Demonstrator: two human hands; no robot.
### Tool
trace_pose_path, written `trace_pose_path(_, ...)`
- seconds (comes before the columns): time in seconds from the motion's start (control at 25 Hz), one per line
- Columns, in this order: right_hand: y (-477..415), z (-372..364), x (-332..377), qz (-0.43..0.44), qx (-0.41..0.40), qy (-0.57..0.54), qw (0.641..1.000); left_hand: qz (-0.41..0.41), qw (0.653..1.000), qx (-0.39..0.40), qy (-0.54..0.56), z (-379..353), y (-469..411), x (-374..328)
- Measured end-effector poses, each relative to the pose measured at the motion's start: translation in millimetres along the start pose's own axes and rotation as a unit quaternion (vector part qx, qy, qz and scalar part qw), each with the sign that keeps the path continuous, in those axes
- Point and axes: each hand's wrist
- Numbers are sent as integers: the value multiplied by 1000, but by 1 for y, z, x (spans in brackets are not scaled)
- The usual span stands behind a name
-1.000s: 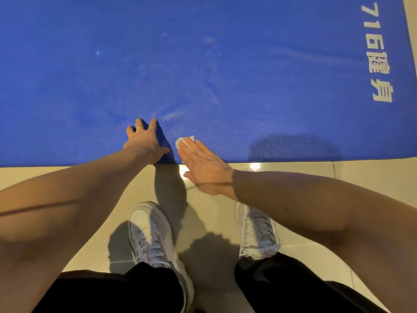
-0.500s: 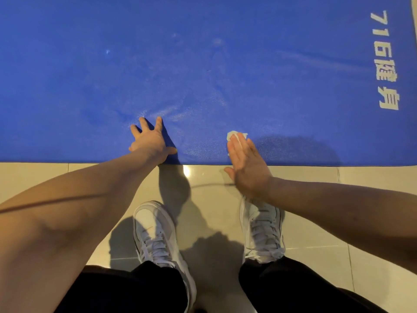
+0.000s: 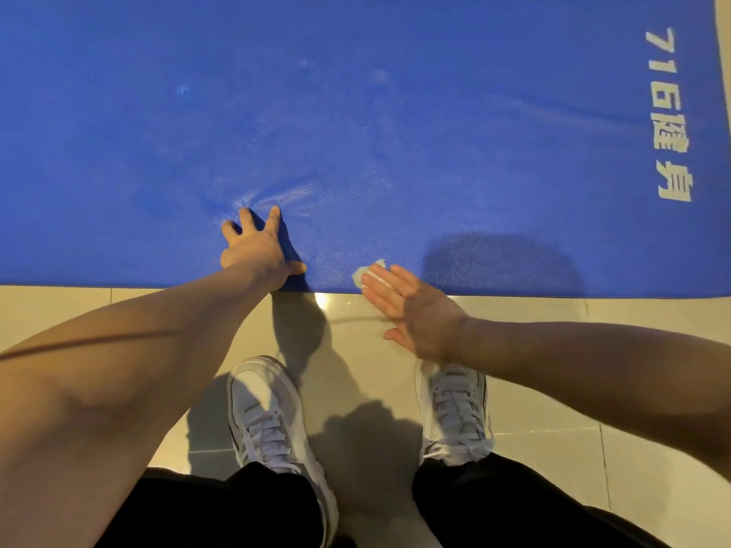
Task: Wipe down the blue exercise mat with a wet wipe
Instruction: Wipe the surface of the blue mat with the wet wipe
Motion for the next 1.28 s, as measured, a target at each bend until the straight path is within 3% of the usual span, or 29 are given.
trace_pose_path(0.24,52,-2,-45,7,4,-11,1000,-2,1000,0,3,1,-1,-3)
trace_pose_path(0.56,-16,0,-6,59,-79,-30,995,5,1000,-2,7,3,-2,-3)
trace_pose_path(0.68,-1,-3,-28,68,-55,-34,996,6,1000,0,15,3,-2,-3)
trace_pose_path(0.96,57,-8,-68,-55,-35,-72,995,2,1000,-3,23,1,-5,-3)
trace_pose_path(1.08,19,-8,-36,-126,-39,-99,986,3,999,3,32,2,-6,-3)
trace_pose_path(1.28,-85,10,19,-104,-44,-137,984,6,1000,2,27,3,-8,-4)
Point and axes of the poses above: each hand's wrist, its own y-axis away from the middle knuckle, its own z-axis out of the back of the hand, x = y × z, and after that the axes turned 2 degrees about y, right-handed
